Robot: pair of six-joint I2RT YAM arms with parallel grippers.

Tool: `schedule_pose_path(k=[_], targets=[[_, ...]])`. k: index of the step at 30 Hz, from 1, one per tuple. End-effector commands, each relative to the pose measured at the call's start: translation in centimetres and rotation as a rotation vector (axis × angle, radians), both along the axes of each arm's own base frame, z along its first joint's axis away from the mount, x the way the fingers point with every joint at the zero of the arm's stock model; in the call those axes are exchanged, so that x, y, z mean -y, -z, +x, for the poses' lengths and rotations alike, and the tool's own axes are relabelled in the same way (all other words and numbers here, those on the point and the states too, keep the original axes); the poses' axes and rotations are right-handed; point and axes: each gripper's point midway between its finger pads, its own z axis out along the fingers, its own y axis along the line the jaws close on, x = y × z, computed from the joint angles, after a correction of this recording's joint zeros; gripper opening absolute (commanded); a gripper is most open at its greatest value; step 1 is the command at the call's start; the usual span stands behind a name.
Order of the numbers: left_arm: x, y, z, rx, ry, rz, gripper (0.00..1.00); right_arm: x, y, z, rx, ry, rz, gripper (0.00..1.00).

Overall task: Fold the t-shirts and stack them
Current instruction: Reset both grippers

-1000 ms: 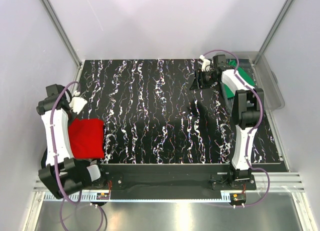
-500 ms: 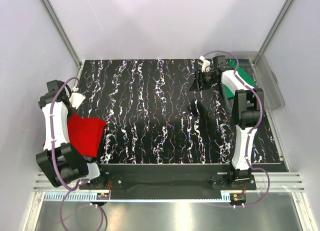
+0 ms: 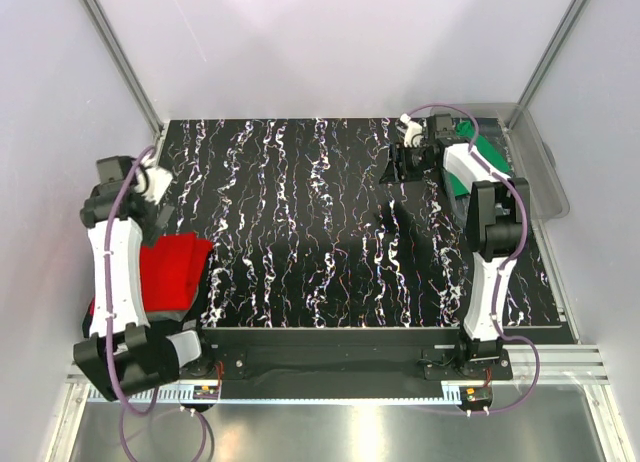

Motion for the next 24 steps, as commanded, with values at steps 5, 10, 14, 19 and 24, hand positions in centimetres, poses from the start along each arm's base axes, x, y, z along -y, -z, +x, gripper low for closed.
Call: schedule_pose_path(k=[5, 10, 14, 19, 24], targets=[[9.8, -2.8, 8.2, 0.307, 0.059, -0.356, 0.99, 1.9, -12.0, 2.1, 0.462, 0.148, -0.064, 0.99], [13.3, -4.5, 14.6, 0.383, -0.024, -0.611, 0.99, 3.2, -15.8, 1.1, 0.592, 0.269, -0.125, 1.0], [17.0, -4.3, 20.0, 0.354, 0.042, -0.607, 0.99, 4.5, -14.4, 1.4, 0.565, 0.416, -0.256, 1.0], [21.7, -2.4, 26.9, 0.346, 0.037, -0.61, 0.99, 6.1, -12.7, 2.1, 0.544, 0.528, -0.384, 1.0], [24.4, -1.7, 31.2, 0.384, 0.046, -0.695, 0.99, 5.3, -13.1, 3.1, 0.562, 0.499, -0.403, 1.0]])
